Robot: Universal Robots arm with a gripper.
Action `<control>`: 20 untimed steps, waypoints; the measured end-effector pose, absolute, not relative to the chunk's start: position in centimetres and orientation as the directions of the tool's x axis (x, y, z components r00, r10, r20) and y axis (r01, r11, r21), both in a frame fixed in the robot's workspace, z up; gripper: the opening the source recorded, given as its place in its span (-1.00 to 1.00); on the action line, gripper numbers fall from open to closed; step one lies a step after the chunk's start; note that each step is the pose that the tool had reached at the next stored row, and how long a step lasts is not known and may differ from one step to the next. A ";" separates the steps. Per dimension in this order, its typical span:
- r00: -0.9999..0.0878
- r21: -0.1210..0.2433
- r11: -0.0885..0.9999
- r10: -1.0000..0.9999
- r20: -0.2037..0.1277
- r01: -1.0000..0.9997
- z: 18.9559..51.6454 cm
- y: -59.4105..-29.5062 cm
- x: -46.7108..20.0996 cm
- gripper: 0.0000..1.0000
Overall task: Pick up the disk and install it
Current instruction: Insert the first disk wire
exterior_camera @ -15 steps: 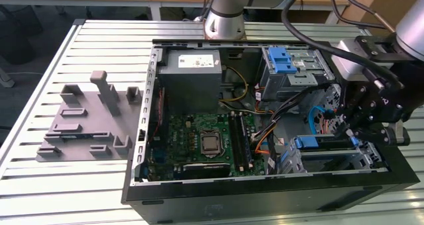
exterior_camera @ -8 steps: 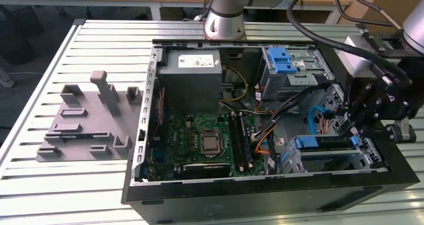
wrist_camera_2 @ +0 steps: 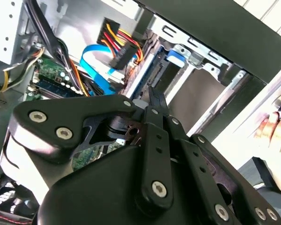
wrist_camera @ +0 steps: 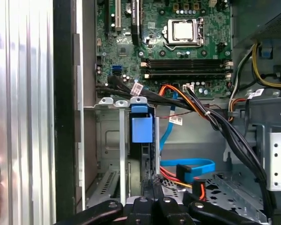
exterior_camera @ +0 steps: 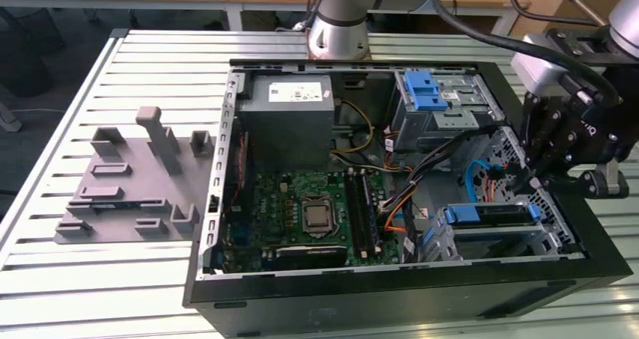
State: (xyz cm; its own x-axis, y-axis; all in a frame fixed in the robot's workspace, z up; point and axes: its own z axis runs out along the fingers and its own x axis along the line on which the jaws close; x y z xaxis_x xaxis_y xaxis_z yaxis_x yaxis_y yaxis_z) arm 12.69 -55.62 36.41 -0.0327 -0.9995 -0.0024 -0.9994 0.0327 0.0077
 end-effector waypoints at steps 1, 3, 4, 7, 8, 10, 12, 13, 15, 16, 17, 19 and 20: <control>-0.033 0.007 0.033 -0.999 -0.002 -0.999 36.4 -55.4 12.7 -0.79; -0.034 0.007 0.034 -0.999 -0.002 -0.999 36.4 -55.1 12.8 -0.79; -0.036 0.007 0.036 -0.999 -0.002 -0.999 36.4 -55.0 12.8 -0.79; -0.056 0.007 0.056 -0.998 -0.002 -0.998 36.4 -54.8 12.9 -0.79; -0.064 0.007 0.064 -0.998 -0.002 -0.998 36.4 -54.8 12.9 -0.79; -0.081 0.007 0.081 -0.997 -0.002 -0.997 36.4 -54.8 12.9 -0.79; -0.092 0.007 0.092 -0.996 -0.002 -0.996 36.4 -54.7 12.9 -0.79; -0.094 0.006 0.094 -0.996 -0.003 -0.996 36.4 -54.7 12.9 -0.79; -0.097 0.005 0.097 -0.995 -0.003 -0.995 36.4 -54.5 12.9 -0.79; -0.098 0.005 0.098 -0.995 -0.003 -0.995 36.4 -54.4 13.0 -0.79; -0.099 0.004 0.099 -0.995 -0.003 -0.995 36.4 -54.3 13.0 -0.79; -0.103 0.004 0.103 -0.995 -0.003 -0.995 36.4 -54.1 13.1 -0.79; -0.106 0.004 0.106 -0.994 -0.003 -0.994 36.4 -54.0 13.1 -0.79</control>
